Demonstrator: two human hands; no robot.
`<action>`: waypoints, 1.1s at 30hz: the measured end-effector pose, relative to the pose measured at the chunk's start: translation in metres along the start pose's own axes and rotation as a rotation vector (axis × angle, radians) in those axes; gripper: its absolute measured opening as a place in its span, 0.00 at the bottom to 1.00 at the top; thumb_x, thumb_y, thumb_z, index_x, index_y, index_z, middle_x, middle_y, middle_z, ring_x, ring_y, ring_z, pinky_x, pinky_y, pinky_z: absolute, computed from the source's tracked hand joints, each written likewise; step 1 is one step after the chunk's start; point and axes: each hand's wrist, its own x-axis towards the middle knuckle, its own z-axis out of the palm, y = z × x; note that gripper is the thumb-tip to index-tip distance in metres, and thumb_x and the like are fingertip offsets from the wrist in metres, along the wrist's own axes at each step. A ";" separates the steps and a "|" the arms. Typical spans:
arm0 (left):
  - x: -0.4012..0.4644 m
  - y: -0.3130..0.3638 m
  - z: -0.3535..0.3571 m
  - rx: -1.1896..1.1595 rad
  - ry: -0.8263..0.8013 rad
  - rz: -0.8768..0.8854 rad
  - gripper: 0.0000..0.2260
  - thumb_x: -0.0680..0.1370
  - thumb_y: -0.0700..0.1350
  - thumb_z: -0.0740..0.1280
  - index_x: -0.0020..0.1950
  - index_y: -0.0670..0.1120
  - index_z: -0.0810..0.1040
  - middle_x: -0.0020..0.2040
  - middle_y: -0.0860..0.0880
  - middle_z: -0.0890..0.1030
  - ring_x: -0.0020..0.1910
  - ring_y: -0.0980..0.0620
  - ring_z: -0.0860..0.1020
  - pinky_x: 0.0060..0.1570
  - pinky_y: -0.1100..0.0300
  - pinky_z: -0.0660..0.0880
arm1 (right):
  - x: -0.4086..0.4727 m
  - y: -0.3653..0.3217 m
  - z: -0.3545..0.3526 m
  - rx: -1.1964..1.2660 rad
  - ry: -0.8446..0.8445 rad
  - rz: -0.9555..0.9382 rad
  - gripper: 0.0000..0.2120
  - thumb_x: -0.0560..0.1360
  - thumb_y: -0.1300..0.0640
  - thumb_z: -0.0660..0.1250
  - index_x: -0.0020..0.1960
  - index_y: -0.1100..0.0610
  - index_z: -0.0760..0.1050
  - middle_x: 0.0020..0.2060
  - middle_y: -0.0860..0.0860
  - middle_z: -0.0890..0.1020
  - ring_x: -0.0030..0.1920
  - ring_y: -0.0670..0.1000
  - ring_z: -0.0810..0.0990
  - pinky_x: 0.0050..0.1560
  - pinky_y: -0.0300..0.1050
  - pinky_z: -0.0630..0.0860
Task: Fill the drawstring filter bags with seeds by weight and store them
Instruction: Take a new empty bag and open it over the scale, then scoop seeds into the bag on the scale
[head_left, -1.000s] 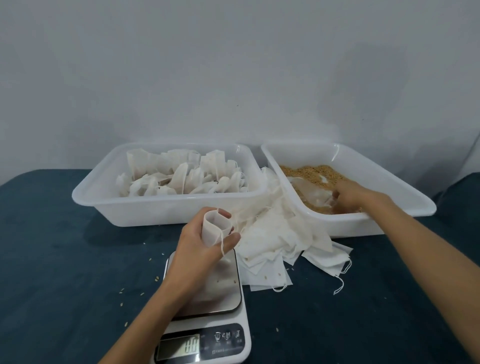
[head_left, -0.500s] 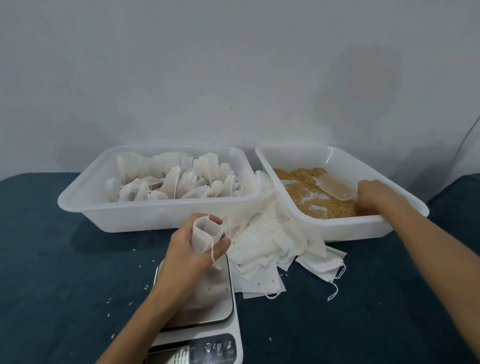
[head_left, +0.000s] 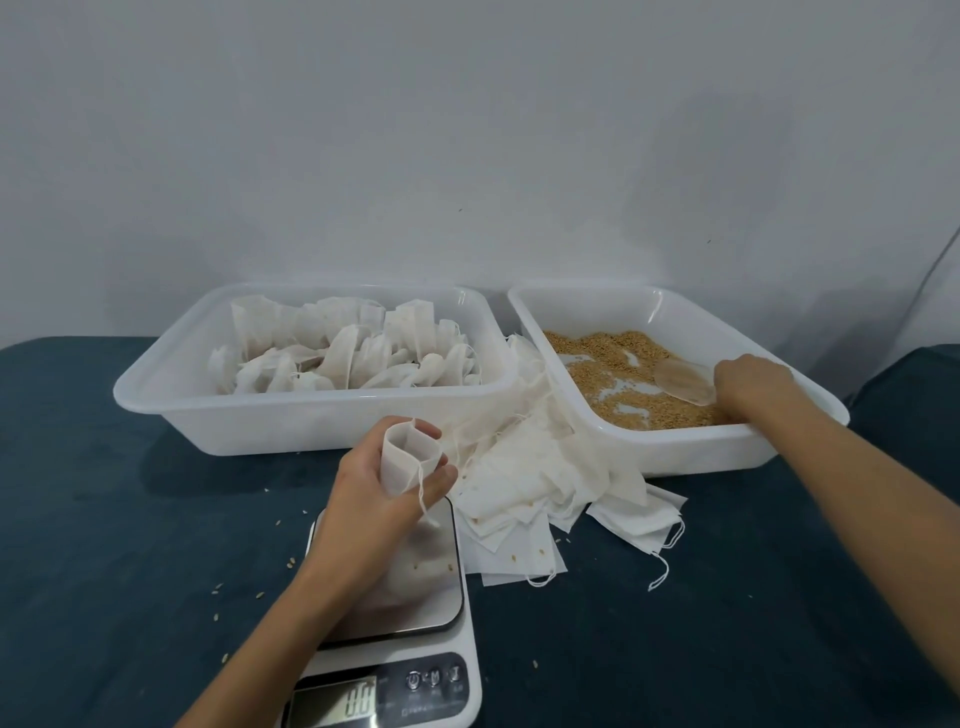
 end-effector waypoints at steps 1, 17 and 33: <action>0.000 0.000 0.000 -0.001 0.000 0.000 0.12 0.72 0.47 0.77 0.54 0.50 0.80 0.44 0.50 0.84 0.43 0.53 0.82 0.45 0.62 0.78 | -0.001 -0.001 -0.002 -0.011 -0.027 -0.005 0.14 0.77 0.56 0.66 0.62 0.55 0.74 0.40 0.49 0.71 0.47 0.51 0.75 0.44 0.44 0.72; 0.000 0.001 0.000 -0.010 0.004 -0.018 0.13 0.70 0.49 0.76 0.53 0.53 0.80 0.45 0.50 0.84 0.47 0.44 0.83 0.53 0.45 0.81 | -0.021 -0.026 -0.024 -0.135 -0.259 -0.275 0.14 0.81 0.54 0.63 0.65 0.54 0.75 0.58 0.50 0.79 0.55 0.51 0.78 0.53 0.44 0.75; 0.002 0.000 -0.002 -0.011 -0.003 -0.013 0.14 0.70 0.49 0.76 0.54 0.53 0.80 0.45 0.50 0.85 0.46 0.46 0.83 0.54 0.45 0.80 | -0.019 -0.021 -0.028 -0.043 -0.221 -0.561 0.15 0.79 0.64 0.63 0.61 0.50 0.81 0.57 0.48 0.80 0.52 0.48 0.76 0.55 0.44 0.75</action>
